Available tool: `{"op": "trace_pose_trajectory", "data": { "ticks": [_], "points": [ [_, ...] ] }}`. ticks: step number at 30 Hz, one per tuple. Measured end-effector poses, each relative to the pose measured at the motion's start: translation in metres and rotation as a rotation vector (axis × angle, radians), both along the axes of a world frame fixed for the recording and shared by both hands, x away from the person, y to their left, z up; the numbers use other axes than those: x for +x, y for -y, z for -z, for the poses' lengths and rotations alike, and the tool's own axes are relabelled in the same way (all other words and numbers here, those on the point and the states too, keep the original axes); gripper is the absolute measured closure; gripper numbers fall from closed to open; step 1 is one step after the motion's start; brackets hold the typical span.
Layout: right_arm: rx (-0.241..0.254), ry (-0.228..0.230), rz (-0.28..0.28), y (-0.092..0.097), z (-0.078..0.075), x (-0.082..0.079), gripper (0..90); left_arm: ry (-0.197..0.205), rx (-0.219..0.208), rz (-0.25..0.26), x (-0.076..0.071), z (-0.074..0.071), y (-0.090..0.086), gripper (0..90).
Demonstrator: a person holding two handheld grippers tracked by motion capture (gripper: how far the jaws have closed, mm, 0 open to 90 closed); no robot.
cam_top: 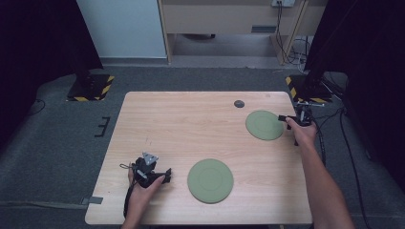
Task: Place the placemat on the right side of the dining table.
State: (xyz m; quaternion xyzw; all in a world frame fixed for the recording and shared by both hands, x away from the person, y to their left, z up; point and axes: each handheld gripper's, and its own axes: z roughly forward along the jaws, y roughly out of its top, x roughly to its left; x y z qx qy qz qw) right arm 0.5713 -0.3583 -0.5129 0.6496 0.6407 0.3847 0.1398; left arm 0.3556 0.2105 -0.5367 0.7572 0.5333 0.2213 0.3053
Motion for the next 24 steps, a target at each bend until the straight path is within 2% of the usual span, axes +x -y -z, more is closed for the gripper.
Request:
{"op": "trace_pose_trajectory", "data": {
  "ticks": [3, 5, 8, 20, 24],
  "points": [
    [0.013, 0.007, -0.004, 0.0001, -0.0016, 0.0001, 42.8, 0.0, 0.0, 0.0, 0.0, 0.0, 0.0001, 0.6],
    [0.032, 0.011, 0.002, 0.0003, -0.0023, 0.0005, 35.4, 0.0, 0.0, 0.0, 0.0, 0.0, 0.0001, 0.6],
    [0.032, 0.021, 0.008, -0.0001, -0.0037, 0.0003, 30.4, 0.0, 0.0, 0.001, -0.0001, 0.0, 0.0001, 0.6],
    [0.046, 0.035, -0.007, -0.0015, -0.0072, -0.0006, 14.1, 0.001, -0.001, 0.003, -0.0003, 0.0001, 0.0005, 0.6],
    [0.045, 0.021, -0.015, -0.0043, -0.0084, -0.0016, 10.6, 0.0, -0.001, 0.005, -0.0003, 0.0001, 0.0008, 0.6]
  ]
}}
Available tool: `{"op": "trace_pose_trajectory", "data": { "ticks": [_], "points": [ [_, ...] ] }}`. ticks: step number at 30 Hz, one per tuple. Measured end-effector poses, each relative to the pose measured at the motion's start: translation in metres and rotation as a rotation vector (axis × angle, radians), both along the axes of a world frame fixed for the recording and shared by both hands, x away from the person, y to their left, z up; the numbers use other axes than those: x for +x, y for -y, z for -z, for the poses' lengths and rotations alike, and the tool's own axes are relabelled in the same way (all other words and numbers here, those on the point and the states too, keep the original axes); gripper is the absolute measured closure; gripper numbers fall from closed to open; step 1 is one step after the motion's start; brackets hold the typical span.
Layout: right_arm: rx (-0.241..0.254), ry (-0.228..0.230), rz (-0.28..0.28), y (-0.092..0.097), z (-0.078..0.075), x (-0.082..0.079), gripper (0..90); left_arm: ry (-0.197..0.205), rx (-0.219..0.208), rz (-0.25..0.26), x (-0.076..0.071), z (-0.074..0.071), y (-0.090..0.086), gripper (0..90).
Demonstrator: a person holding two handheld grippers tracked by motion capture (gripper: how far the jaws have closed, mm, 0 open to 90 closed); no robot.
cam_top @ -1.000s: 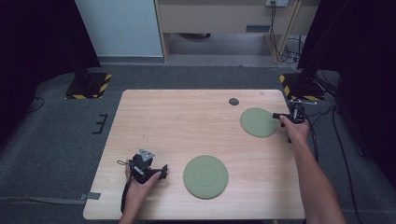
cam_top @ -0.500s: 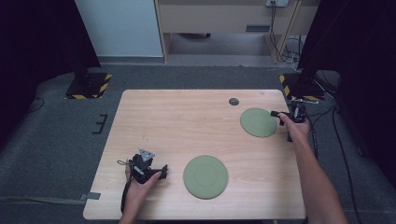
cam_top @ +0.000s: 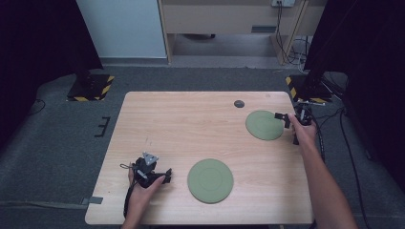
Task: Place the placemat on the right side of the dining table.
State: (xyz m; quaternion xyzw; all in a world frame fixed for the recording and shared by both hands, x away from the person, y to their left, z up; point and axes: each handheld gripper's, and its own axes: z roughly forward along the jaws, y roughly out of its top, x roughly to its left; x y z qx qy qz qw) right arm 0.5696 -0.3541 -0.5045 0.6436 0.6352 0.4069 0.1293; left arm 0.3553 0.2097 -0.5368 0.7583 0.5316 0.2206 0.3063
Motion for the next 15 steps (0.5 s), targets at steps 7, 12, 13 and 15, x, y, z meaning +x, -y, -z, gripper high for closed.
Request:
{"op": "trace_pose_trajectory", "data": {
  "ticks": [7, 12, 13, 15],
  "points": [
    [-0.002, 0.008, -0.01, -0.003, -0.005, -0.004, 8.9, 0.0, 0.0, 0.001, 0.0, 0.0, 0.0, 0.6],
    [0.002, 0.021, -0.017, -0.004, -0.01, -0.008, 8.0, 0.0, 0.0, 0.001, 0.0, 0.0, 0.0, 0.6],
    [0.001, 0.023, -0.02, -0.004, -0.011, -0.01, 8.0, -0.001, 0.0, 0.003, 0.0, 0.0, 0.0, 0.6],
    [0.0, 0.027, -0.026, -0.005, -0.012, -0.013, 7.6, -0.001, 0.0, 0.003, 0.0, 0.0, 0.0, 0.6]
  ]
}}
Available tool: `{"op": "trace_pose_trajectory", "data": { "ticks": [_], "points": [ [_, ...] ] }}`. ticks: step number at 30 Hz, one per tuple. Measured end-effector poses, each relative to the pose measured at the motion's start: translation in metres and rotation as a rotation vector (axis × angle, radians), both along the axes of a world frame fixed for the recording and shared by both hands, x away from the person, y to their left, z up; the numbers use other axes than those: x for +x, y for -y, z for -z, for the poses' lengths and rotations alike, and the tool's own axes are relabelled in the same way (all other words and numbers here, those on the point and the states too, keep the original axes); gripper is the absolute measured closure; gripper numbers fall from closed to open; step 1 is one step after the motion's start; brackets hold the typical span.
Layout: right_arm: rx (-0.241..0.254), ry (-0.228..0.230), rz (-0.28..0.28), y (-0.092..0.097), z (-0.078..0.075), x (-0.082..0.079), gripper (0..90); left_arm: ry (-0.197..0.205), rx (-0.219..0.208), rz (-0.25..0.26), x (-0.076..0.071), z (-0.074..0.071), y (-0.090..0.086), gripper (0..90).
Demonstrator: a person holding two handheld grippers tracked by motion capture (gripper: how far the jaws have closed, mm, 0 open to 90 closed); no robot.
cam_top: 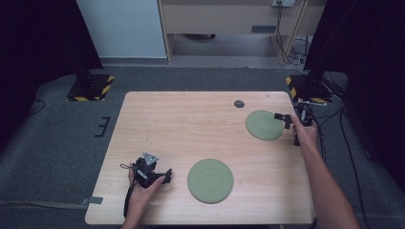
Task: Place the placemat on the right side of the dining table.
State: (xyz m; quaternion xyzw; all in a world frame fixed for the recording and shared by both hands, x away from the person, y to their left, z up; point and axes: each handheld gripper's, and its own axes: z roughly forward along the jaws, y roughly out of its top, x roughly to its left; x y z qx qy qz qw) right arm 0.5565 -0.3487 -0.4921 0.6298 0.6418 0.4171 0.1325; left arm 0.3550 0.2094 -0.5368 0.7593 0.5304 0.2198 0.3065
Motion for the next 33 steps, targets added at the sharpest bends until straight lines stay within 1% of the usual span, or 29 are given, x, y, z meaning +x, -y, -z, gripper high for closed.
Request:
{"op": "trace_pose_trajectory", "data": {
  "ticks": [5, 7, 13, 19, 22, 27, 31, 33],
  "points": [
    [-0.01, 0.006, -0.01, -0.001, -0.003, -0.008, 7.1, 0.0, 0.001, 0.005, 0.0, 0.0, 0.0, 0.6],
    [-0.004, 0.008, -0.006, -0.002, -0.004, -0.011, 7.0, 0.0, 0.001, 0.006, 0.0, 0.0, 0.001, 0.6],
    [-0.012, 0.022, -0.011, -0.002, -0.01, -0.021, 6.8, -0.001, 0.001, 0.008, -0.001, 0.0, 0.001, 0.6],
    [-0.016, 0.039, -0.033, -0.01, -0.016, -0.034, 6.6, -0.001, 0.001, 0.008, -0.001, 0.0, 0.001, 0.6],
    [-0.016, 0.039, -0.041, -0.014, -0.019, -0.04, 6.5, -0.001, 0.001, 0.008, -0.001, 0.0, 0.001, 0.6],
    [-0.03, 0.051, -0.059, -0.023, -0.023, -0.054, 6.5, 0.0, 0.001, 0.009, -0.001, 0.0, 0.001, 0.6],
    [-0.045, 0.042, -0.073, -0.028, -0.023, -0.069, 6.3, -0.001, 0.001, 0.016, -0.001, 0.0, 0.002, 0.6],
    [-0.05, 0.048, -0.08, -0.03, -0.025, -0.077, 6.4, -0.001, 0.0, 0.015, -0.002, 0.0, 0.002, 0.6]
  ]
}}
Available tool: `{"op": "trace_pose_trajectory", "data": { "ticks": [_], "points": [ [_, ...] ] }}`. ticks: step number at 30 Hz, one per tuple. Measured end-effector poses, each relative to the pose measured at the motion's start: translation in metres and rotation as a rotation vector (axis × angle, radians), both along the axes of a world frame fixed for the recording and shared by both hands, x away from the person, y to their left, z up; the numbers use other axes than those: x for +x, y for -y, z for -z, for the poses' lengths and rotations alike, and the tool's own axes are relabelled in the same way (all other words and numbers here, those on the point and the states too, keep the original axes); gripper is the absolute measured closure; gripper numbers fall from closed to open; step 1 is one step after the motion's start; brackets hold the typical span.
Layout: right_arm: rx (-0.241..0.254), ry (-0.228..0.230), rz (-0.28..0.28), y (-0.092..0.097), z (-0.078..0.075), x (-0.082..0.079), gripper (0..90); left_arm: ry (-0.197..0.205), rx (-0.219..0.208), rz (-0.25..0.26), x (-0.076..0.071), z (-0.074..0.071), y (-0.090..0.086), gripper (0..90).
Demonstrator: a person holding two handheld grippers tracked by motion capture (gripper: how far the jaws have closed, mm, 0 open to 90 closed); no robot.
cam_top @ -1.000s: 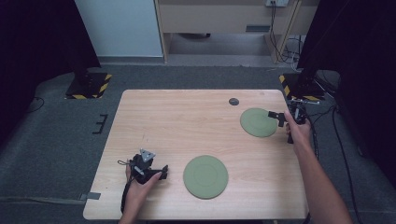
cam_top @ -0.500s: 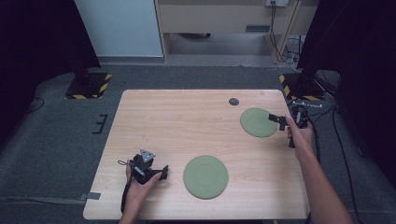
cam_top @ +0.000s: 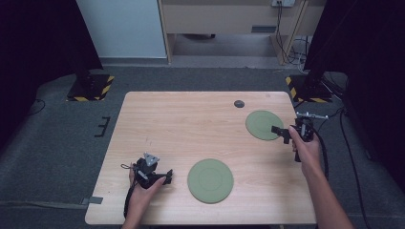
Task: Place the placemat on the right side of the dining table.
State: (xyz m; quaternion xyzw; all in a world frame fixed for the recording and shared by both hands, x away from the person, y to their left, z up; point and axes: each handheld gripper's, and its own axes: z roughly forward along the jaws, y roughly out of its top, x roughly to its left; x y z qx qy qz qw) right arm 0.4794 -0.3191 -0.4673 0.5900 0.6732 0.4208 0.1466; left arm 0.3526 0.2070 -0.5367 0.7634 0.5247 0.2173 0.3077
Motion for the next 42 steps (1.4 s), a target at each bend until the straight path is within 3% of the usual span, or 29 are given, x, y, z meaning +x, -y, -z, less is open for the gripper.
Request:
{"op": "trace_pose_trajectory", "data": {
  "ticks": [10, 22, 32, 42],
  "points": [
    [-0.024, 0.018, -0.048, -0.01, -0.008, -0.029, 6.6, 0.0, -0.001, 0.0, -0.001, 0.0, 0.0, 0.6],
    [-0.055, 0.025, -0.095, -0.023, -0.011, -0.038, 6.5, 0.0, -0.001, 0.0, -0.001, 0.0, 0.0, 0.6],
    [-0.104, -0.012, -0.138, -0.038, 0.001, -0.049, 6.8, 0.0, -0.001, 0.002, -0.001, 0.0, 0.0, 0.5],
    [-0.118, -0.042, -0.192, -0.056, 0.018, -0.063, 7.2, 0.0, 0.0, 0.003, -0.002, 0.0, 0.0, 0.5]
  ]
}}
